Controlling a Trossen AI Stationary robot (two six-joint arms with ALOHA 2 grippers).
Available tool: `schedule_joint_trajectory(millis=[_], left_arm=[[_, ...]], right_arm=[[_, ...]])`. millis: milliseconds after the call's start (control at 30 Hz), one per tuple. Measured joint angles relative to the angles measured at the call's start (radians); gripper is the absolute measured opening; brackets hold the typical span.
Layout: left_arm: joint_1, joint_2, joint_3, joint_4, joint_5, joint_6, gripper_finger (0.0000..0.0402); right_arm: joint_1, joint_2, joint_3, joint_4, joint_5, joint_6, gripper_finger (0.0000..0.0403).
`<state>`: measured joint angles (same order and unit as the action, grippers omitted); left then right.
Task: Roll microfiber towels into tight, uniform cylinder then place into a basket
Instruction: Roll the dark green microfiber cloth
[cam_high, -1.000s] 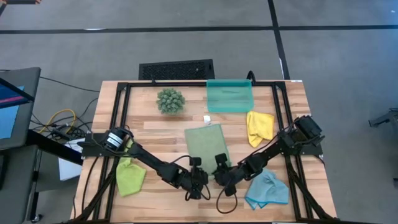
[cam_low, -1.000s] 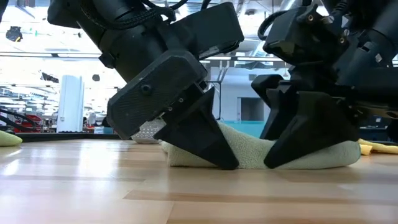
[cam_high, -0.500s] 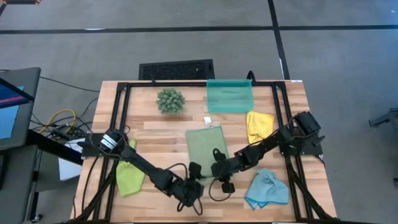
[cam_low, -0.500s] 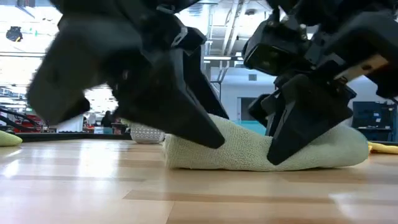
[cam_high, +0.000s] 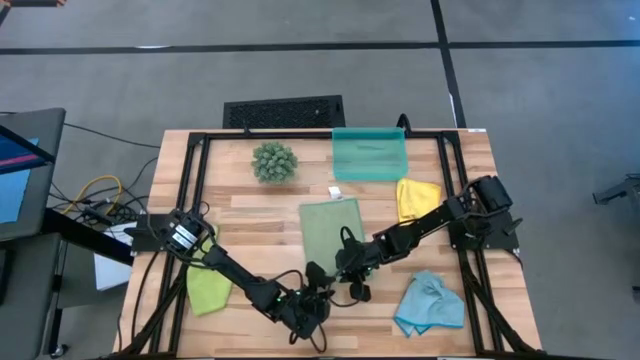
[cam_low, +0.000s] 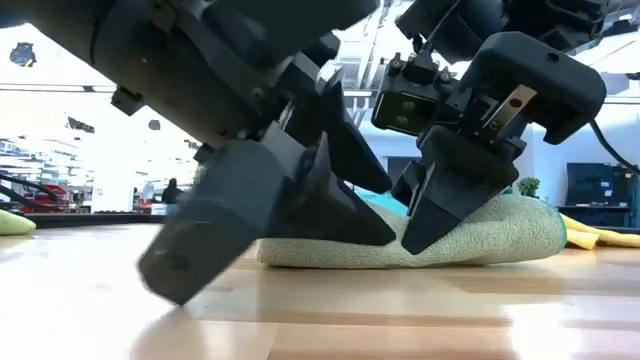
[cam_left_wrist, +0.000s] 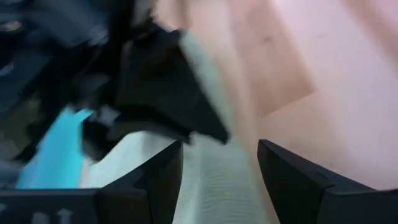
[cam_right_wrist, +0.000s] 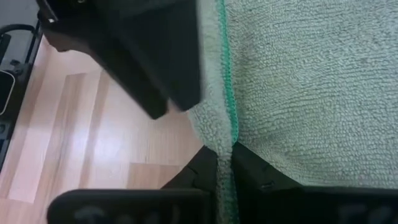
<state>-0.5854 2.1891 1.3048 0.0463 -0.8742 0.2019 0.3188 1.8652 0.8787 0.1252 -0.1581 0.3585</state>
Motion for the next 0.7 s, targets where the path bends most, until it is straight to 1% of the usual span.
schedule_joint_trajectory(millis=[133, 200, 300, 400, 600, 700], left_arm=[[0.000, 0.000, 0.000, -0.029, 0.008, -0.026, 0.0201], [0.006, -0.001, 0.001, -0.067, 0.033, -0.080, 0.0198], [0.014, -0.002, 0.001, -0.114, 0.056, -0.171, 0.0180], [0.026, -0.002, 0.001, -0.145, 0.105, -0.216, 0.0149], [0.042, -0.001, 0.004, -0.178, 0.203, -0.281, 0.0073], [0.043, 0.002, 0.033, -0.227, 0.229, -0.302, 0.0034]], right_arm=[[0.001, 0.000, 0.000, 0.000, 0.000, 0.000, 0.0050], [0.001, 0.000, 0.000, 0.000, 0.000, 0.000, 0.0050], [0.001, 0.000, 0.000, 0.000, 0.000, 0.000, 0.0051], [0.001, 0.000, 0.000, 0.000, 0.000, 0.000, 0.0051], [0.001, 0.000, 0.000, 0.001, 0.001, -0.023, 0.0052], [0.002, 0.000, 0.000, 0.003, 0.001, -0.023, 0.0063]])
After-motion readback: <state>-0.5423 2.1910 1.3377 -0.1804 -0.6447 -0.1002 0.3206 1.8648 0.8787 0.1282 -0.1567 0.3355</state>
